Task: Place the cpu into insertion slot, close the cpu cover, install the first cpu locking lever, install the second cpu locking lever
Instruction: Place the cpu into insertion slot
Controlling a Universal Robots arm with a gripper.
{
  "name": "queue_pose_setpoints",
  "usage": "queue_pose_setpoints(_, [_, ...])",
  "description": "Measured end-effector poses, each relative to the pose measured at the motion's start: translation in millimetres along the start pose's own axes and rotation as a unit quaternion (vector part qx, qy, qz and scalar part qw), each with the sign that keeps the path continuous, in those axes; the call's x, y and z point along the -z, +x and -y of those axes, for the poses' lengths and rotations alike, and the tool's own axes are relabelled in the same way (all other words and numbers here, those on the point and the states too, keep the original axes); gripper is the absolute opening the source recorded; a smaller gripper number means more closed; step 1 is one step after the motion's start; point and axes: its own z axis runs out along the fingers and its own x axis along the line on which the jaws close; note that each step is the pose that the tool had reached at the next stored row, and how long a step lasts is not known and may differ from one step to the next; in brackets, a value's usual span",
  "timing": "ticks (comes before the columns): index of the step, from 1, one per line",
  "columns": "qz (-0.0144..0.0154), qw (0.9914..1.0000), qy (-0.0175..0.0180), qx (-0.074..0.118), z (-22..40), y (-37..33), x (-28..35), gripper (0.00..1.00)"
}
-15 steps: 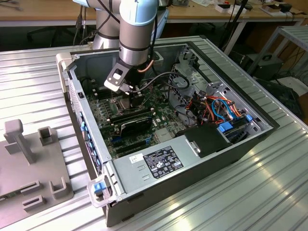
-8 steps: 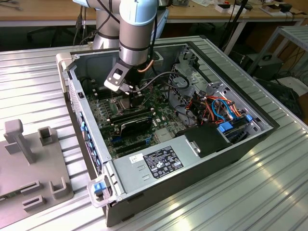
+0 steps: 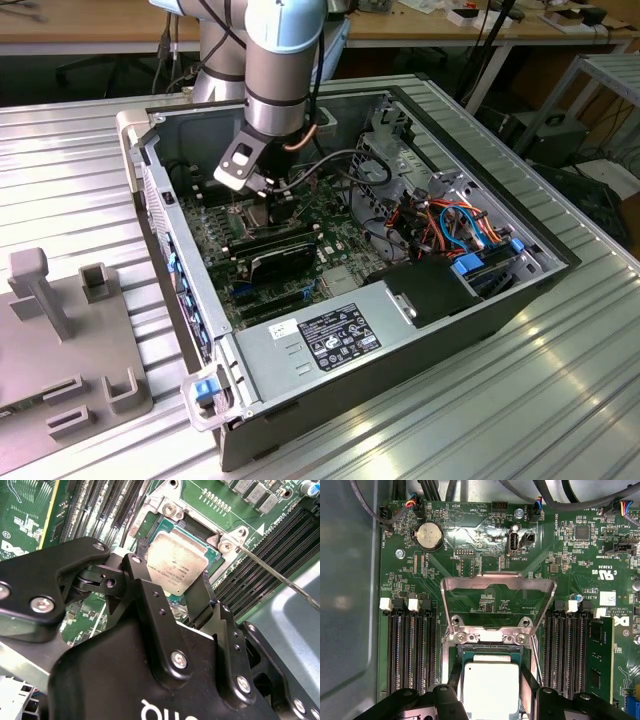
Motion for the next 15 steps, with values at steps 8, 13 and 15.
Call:
queue_pose_setpoints(8, [-0.0001,1.00000,0.0001,-0.003,-1.1,-0.2,-0.3,0.55])
queue_pose_setpoints(13, [0.0002,0.99999,0.0003,-0.005,-2.2,-0.5,-0.2,0.55])
queue_pose_setpoints(15, [0.0003,0.99999,0.0004,-0.005,-2.6,-0.6,-0.1,0.55])
